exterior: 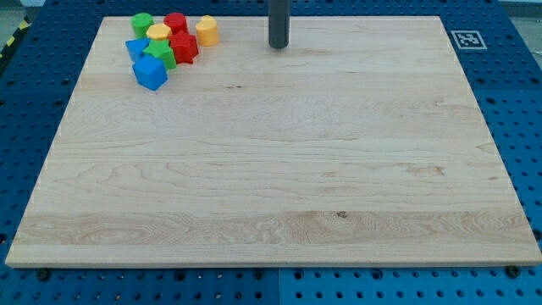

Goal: Push the red circle and red star slightly down

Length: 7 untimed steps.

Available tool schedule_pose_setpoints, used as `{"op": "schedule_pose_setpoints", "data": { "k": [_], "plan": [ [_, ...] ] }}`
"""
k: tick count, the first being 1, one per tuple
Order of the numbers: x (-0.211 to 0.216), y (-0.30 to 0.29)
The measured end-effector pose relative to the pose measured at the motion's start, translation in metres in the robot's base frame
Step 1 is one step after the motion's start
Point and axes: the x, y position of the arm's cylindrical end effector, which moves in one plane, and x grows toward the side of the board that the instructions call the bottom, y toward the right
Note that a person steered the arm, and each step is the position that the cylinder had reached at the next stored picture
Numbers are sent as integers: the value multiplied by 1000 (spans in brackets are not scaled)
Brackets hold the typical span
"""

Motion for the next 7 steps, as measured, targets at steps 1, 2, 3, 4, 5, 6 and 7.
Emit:
{"op": "schedule_pose_setpoints", "data": {
  "k": [1, 2, 3, 4, 5, 6, 7],
  "plan": [
    [-39, -5],
    [-44, -34],
    [-45, -84],
    [-46, -115],
    [-45, -131],
    [-46, -161],
    [-45, -169]
  ]
}}
